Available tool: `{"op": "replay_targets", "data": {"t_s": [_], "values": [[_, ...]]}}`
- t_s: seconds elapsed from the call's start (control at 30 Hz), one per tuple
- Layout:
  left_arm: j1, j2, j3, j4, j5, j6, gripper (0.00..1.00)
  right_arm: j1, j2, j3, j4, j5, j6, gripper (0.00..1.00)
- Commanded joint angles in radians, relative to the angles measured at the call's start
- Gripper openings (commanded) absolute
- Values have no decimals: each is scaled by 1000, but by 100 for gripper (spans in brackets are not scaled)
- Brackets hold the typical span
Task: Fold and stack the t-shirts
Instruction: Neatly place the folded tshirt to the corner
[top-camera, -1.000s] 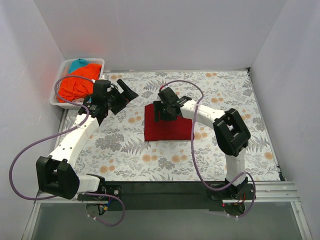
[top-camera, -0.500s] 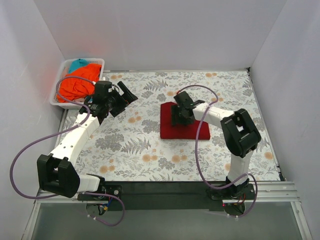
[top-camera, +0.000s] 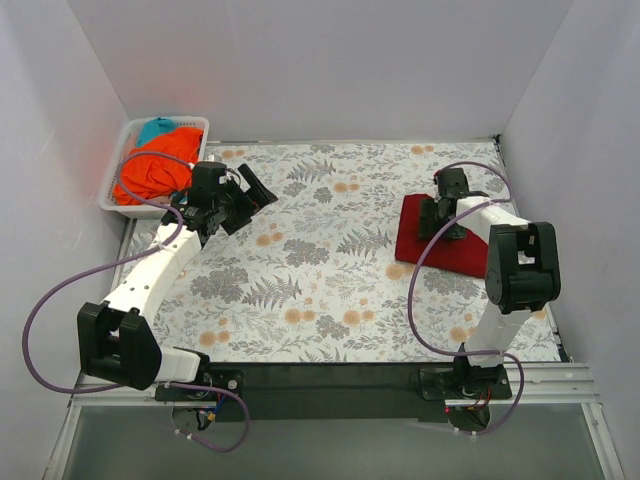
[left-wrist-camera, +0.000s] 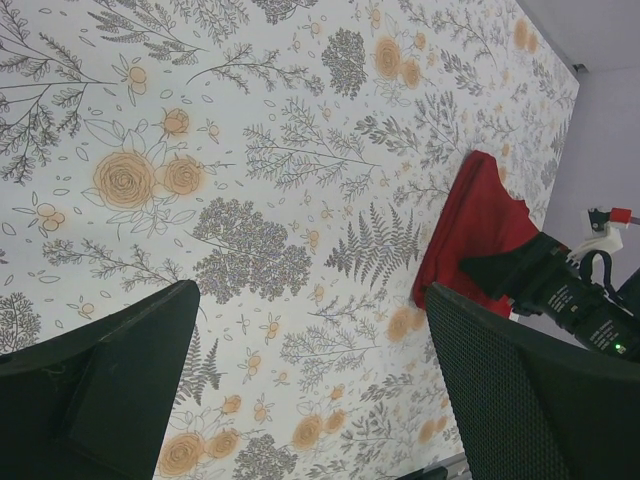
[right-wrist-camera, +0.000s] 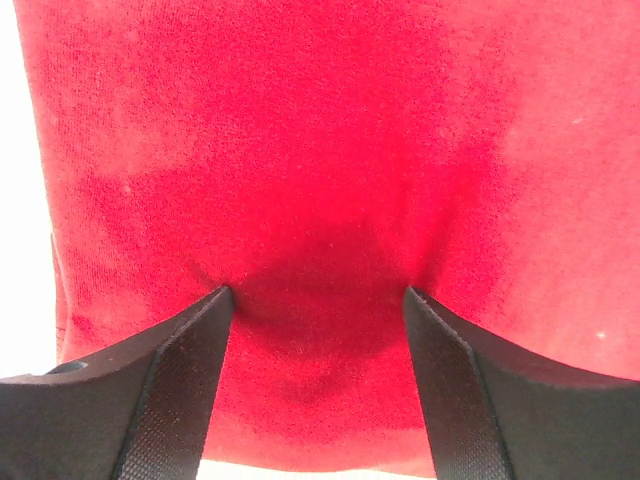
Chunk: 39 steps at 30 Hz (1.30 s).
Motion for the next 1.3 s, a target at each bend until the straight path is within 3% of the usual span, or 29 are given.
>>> {"op": "replay_targets", "data": {"t_s": [0.0,0.17,0.3,0.33,0.4,0.47,0.77,1.27], "values": [[-2,-14,29,-11,8,21,97,5,-43,52,-53,-9,-40,77],[-2,-37,32,-9,18,12,97,34,-192,73,-219,-37,159,79],[-2,-56,9,9,49,-23,97,69,-363,-50,-314,-23,269,80],[0,-66,2,15,54,-28,97,72,-387,-78,-323,-9,291,82],[-2,-74,-15,28,58,-34,98,77,-436,-173,-325,8,341,95],[-2,-83,-23,26,66,-34,98,82,-445,-218,-323,18,359,98],[10,-128,-57,31,69,-28,98,88,-382,-316,-261,161,397,98],[47,-134,-52,31,104,25,98,-1,-146,-221,-43,32,205,98]]}}
